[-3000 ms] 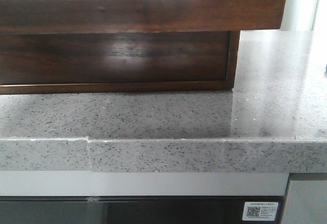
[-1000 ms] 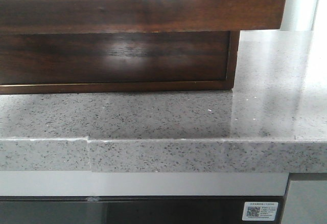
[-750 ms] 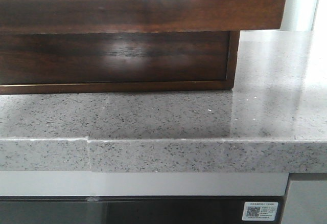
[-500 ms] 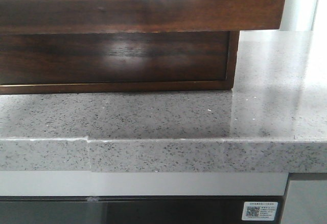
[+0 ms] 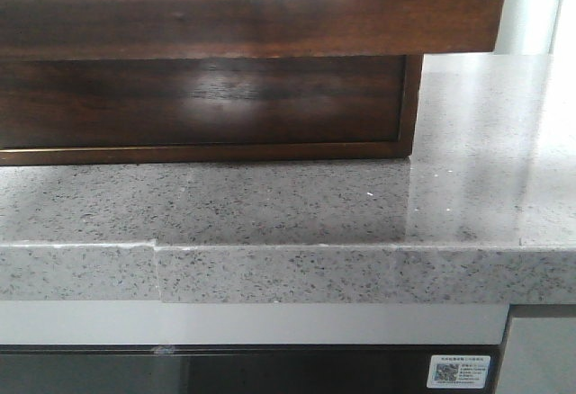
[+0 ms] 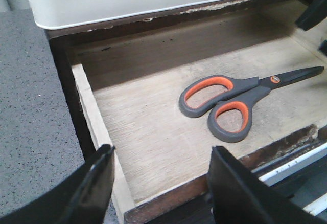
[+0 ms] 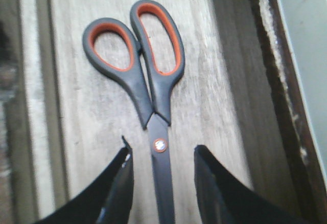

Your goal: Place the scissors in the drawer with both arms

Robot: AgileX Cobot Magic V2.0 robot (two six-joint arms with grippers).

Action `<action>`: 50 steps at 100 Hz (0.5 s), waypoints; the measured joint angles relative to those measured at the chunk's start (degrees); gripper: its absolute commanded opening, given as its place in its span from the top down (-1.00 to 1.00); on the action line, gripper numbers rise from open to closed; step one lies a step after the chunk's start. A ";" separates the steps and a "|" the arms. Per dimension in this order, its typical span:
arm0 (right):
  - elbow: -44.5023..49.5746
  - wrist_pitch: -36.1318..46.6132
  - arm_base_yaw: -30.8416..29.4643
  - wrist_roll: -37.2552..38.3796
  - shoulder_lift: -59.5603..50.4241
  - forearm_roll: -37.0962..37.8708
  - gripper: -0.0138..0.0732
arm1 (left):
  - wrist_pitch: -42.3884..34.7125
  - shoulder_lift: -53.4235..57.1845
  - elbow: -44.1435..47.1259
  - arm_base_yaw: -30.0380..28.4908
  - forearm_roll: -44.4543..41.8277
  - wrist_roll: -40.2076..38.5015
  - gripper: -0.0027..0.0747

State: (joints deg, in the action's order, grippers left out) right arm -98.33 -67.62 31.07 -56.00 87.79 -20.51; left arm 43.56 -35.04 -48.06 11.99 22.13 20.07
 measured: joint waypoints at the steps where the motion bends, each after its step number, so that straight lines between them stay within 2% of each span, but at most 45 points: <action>1: 0.00 -0.43 0.00 0.27 -0.58 0.00 0.10 | 0.00 0.00 0.00 0.00 0.00 0.00 -0.07; 14: 0.00 -3.62 -0.58 6.68 -5.84 -0.11 0.10 | 0.28 0.00 0.00 0.00 -0.11 0.12 -0.07; 31: 2.60 -4.10 -5.43 16.74 -12.62 -0.11 0.10 | 0.98 0.00 0.44 0.00 -0.11 1.12 -0.07; 50: 14.15 2.89 -13.29 25.59 -21.21 -0.11 0.10 | 1.08 0.00 1.13 0.00 -0.19 1.45 -0.07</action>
State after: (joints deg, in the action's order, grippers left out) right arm -84.18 -64.72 17.78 -30.42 66.58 -20.62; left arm 44.65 -35.04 -46.94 11.99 21.94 21.52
